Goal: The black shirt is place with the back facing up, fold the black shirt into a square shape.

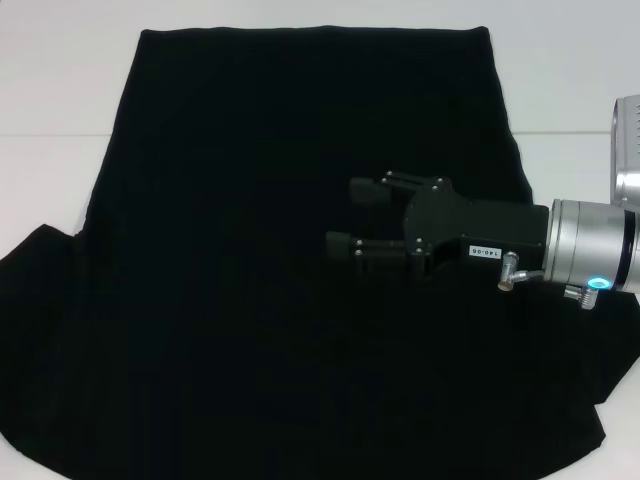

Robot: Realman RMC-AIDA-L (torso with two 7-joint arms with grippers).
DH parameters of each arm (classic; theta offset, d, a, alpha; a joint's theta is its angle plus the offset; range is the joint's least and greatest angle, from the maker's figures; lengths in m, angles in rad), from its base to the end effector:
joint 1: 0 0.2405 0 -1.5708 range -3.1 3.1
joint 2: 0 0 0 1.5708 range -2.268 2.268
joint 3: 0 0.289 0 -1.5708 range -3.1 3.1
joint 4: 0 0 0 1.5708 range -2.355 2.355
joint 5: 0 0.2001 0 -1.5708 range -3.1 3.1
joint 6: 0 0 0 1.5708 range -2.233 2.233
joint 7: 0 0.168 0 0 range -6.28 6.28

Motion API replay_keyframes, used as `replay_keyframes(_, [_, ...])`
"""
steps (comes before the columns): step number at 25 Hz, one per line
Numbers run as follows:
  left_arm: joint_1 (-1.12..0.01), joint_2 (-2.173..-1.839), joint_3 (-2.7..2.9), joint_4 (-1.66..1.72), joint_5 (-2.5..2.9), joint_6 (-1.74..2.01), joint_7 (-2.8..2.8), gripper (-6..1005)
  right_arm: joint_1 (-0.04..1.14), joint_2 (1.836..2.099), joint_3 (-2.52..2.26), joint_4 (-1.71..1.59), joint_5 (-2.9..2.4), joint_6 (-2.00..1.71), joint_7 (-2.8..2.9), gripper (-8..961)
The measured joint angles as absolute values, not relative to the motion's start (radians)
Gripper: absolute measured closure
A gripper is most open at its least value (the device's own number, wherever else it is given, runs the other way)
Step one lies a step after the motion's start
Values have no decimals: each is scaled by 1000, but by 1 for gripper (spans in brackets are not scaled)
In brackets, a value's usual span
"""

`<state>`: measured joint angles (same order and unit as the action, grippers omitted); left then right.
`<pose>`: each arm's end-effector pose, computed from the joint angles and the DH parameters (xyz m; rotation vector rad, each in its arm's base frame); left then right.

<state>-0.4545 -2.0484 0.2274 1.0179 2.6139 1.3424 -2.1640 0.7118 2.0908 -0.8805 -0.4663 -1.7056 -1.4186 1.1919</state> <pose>-0.4224 0.3280 0.0895 -1.7696 -1.5533 -0.2298 0.1912 0.3863 -0.0733 -2.7345 0.3332 0.9005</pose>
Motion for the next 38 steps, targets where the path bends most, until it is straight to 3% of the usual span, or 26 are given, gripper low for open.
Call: replay_keyframes(38, [-449, -2043, 207, 1071, 2606, 1487, -2159, 998, 721, 2092, -881, -466, -1703, -1408, 1179, 98])
